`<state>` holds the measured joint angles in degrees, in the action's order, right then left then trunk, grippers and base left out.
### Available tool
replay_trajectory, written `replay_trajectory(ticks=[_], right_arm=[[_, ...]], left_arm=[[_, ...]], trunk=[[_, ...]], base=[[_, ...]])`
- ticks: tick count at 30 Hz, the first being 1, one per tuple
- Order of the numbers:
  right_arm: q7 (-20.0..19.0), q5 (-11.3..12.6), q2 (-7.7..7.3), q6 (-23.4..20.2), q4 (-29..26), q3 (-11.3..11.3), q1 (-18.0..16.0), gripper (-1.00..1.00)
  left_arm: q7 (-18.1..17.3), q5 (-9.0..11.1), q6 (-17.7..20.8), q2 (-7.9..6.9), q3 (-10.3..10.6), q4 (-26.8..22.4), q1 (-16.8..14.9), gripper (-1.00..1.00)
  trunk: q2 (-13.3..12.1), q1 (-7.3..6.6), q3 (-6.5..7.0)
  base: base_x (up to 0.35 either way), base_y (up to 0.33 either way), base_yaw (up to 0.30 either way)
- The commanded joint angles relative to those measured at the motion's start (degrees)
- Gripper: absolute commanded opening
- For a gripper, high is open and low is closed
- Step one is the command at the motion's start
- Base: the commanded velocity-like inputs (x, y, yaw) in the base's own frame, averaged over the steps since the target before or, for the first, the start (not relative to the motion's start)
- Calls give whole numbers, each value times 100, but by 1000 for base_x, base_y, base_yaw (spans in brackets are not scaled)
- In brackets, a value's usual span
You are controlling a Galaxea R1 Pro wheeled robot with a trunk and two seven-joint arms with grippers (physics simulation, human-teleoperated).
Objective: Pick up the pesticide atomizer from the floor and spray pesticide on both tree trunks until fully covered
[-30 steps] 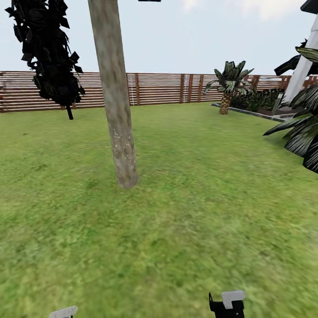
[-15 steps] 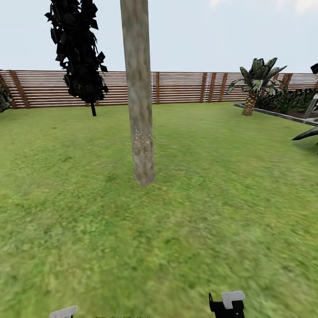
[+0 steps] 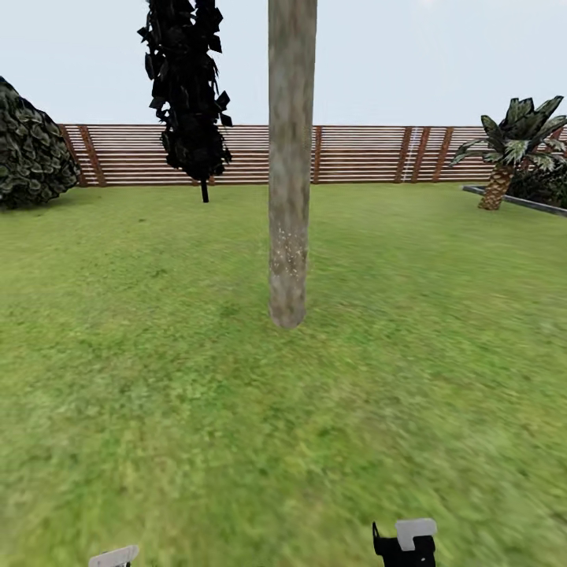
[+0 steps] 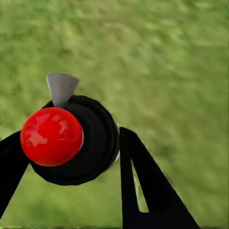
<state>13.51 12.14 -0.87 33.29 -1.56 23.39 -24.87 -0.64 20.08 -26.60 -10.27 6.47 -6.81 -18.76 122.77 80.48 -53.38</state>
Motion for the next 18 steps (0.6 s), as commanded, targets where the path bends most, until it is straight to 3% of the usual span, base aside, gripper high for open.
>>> replay_trajectory(ticks=[1, 18], right_arm=[[19, 42, -1, 10, -3, 51, 0, 100], [17, 42, 0, 10, -3, 51, 0, 100]], left_arm=[[-7, 58, -18, -1, 47, 5, -5, -100], [-8, 58, -16, -1, 47, 9, -5, -100]], trunk=[[2, -1, -7], [2, -1, -46]], base=[[0, 0, 281], [0, 0, 281]])
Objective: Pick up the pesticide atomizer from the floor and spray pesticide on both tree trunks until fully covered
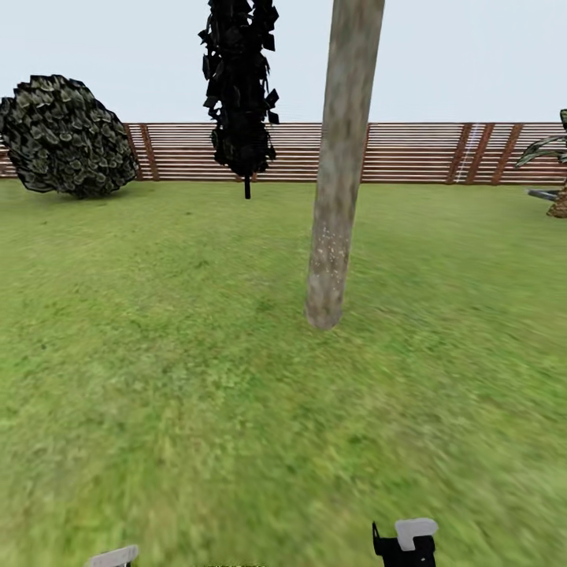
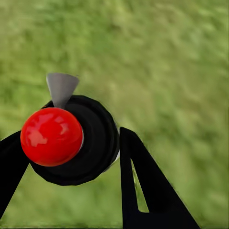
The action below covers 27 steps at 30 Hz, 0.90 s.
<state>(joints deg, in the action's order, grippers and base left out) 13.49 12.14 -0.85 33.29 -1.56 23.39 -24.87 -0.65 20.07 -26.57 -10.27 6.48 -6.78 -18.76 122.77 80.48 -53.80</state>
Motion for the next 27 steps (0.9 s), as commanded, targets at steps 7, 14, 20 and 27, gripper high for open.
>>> replay_trajectory(ticks=[7, 14, 20, 27], right_arm=[[19, 43, -2, 10, -3, 51, 0, 100], [16, 43, -3, 10, -3, 51, 0, 100], [18, 43, 0, 10, -3, 51, 0, 100], [15, 43, 0, 10, -3, 51, 0, 100]], left_arm=[[-6, 58, -21, -1, 47, 6, -5, -100], [-5, 58, -20, -1, 48, 8, -5, -100], [-6, 58, -18, -1, 48, 9, -5, -100], [-8, 58, -22, -1, 48, 9, -5, -100]], trunk=[[2, -1, -20], [2, -1, -34], [2, -1, -46], [2, -1, -61]], base=[[0, 0, 281], [0, 0, 281], [0, 0, 281], [0, 0, 281]])
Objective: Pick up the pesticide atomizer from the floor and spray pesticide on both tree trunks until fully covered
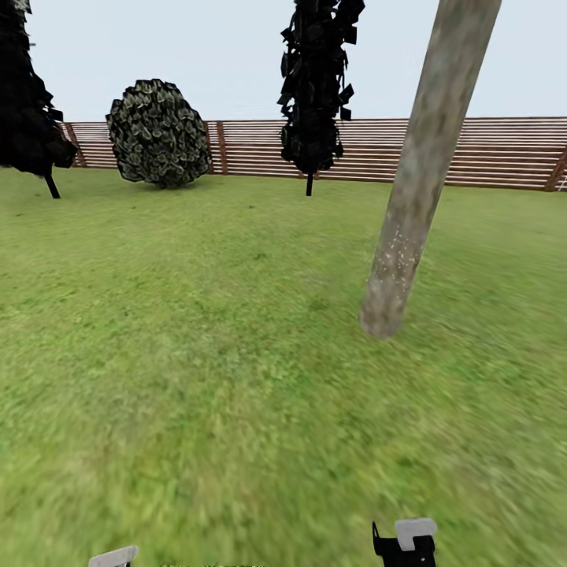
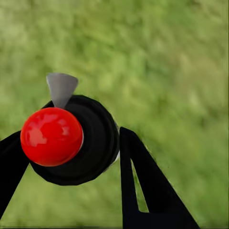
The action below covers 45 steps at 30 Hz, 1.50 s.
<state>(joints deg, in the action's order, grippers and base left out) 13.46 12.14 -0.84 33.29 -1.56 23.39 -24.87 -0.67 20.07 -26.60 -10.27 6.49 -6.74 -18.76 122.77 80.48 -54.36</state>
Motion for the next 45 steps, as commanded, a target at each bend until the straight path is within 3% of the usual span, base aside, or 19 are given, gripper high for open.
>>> replay_trajectory(ticks=[1, 45], right_arm=[[18, 43, -2, 10, -3, 51, 0, 100], [17, 43, -1, 10, -3, 51, 0, 100]], left_arm=[[-6, 58, -19, -1, 48, 6, -5, -100], [-6, 61, -19, 1, 52, 6, -5, -100]], trunk=[[2, -1, -7], [2, -1, -96]], base=[[0, 0, 281], [0, 0, 281]])
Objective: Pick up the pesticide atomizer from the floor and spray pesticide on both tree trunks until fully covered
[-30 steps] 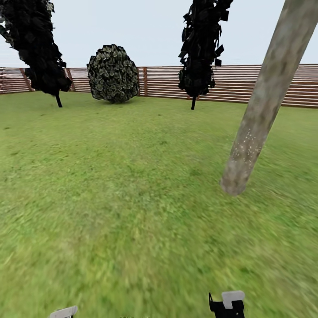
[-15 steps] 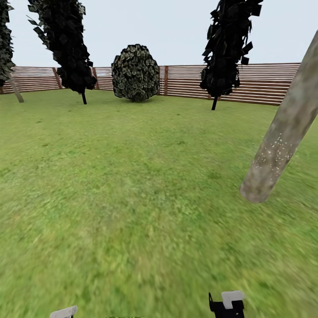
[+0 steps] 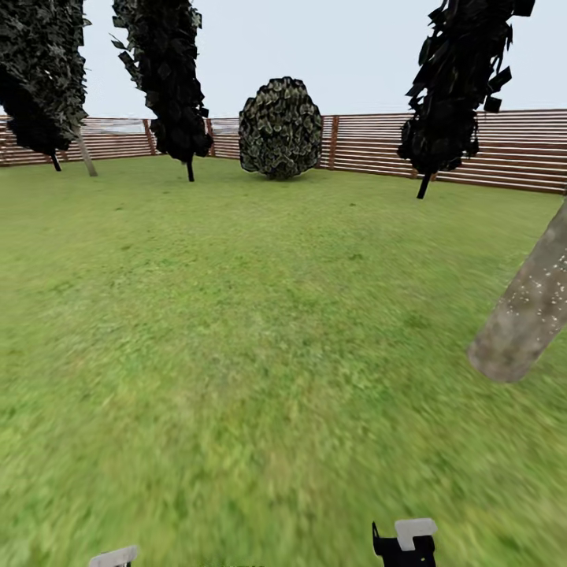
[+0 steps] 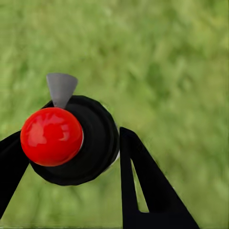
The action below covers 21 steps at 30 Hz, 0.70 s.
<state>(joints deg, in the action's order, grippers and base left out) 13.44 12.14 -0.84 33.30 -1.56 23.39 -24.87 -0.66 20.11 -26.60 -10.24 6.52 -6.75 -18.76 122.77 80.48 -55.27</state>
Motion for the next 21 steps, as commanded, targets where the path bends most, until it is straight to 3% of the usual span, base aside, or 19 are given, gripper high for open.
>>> replay_trajectory(ticks=[1, 21], right_arm=[[18, 43, -1, 10, -3, 51, 0, 100], [18, 43, 4, 10, -3, 51, 0, 100]], left_arm=[[-9, 59, -18, 0, 49, 6, -5, -100], [-7, 58, -15, -3, 43, 7, -5, -100]], trunk=[[2, -1, -7], [2, -1, -47]], base=[[0, 0, 281], [0, 0, 281]])
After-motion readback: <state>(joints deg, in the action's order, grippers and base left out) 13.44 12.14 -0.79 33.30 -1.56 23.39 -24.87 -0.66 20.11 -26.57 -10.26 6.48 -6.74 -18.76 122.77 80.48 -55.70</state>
